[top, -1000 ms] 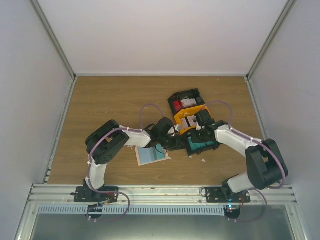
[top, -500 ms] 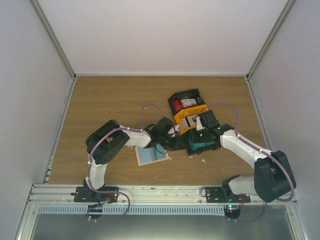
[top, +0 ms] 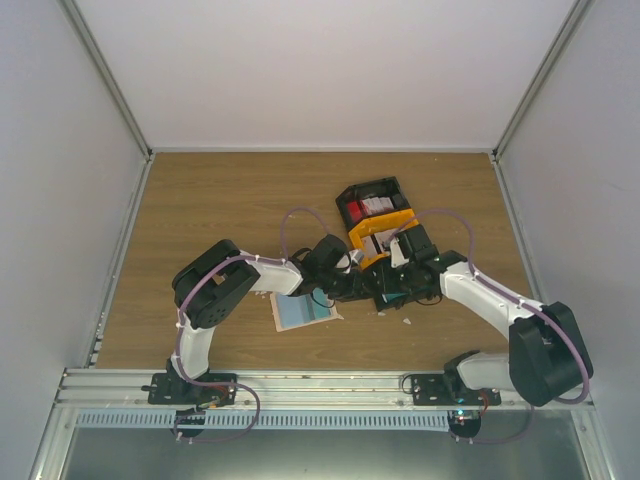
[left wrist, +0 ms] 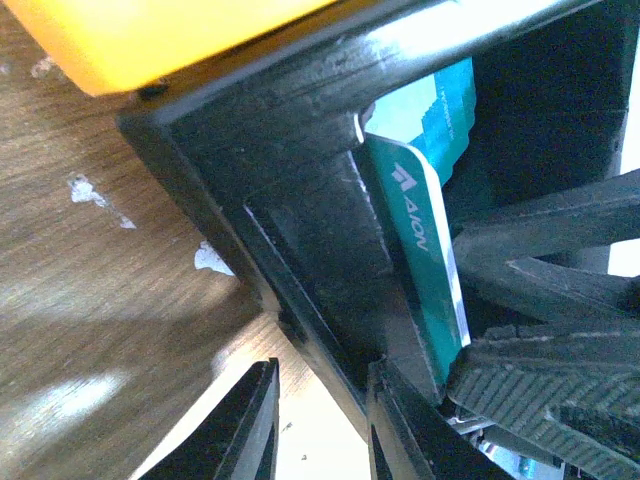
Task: Put the credit cards into the card holder
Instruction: Pick up the credit card from the storage box.
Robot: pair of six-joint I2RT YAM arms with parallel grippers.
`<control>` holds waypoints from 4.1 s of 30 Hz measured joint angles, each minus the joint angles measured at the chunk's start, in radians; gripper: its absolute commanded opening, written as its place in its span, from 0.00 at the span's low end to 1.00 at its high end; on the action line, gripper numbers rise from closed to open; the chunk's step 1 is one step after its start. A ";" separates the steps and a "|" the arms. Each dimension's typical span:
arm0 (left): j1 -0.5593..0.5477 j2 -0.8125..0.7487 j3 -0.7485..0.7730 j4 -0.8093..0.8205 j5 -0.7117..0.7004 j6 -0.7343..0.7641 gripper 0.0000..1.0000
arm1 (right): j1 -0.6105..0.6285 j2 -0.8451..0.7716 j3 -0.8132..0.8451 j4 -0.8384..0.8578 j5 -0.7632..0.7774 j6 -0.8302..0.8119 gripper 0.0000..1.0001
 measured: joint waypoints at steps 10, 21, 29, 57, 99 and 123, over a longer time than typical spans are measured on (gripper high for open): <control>0.000 0.002 0.004 0.000 0.000 0.000 0.27 | 0.021 0.042 0.023 -0.016 0.076 -0.006 0.35; -0.003 0.003 0.005 -0.002 0.004 0.000 0.26 | 0.055 0.090 0.055 -0.009 0.099 -0.021 0.31; -0.003 0.003 0.005 -0.002 0.004 0.000 0.26 | 0.058 0.054 0.058 -0.019 0.081 -0.020 0.28; -0.003 0.003 0.006 0.005 0.024 -0.001 0.16 | 0.090 0.089 0.077 -0.038 0.144 -0.044 0.25; -0.003 0.003 0.005 0.003 0.026 -0.001 0.15 | 0.094 -0.002 0.067 -0.054 0.156 -0.018 0.03; -0.003 0.003 0.005 0.003 0.026 0.000 0.15 | 0.014 -0.055 -0.065 0.114 0.041 0.093 0.05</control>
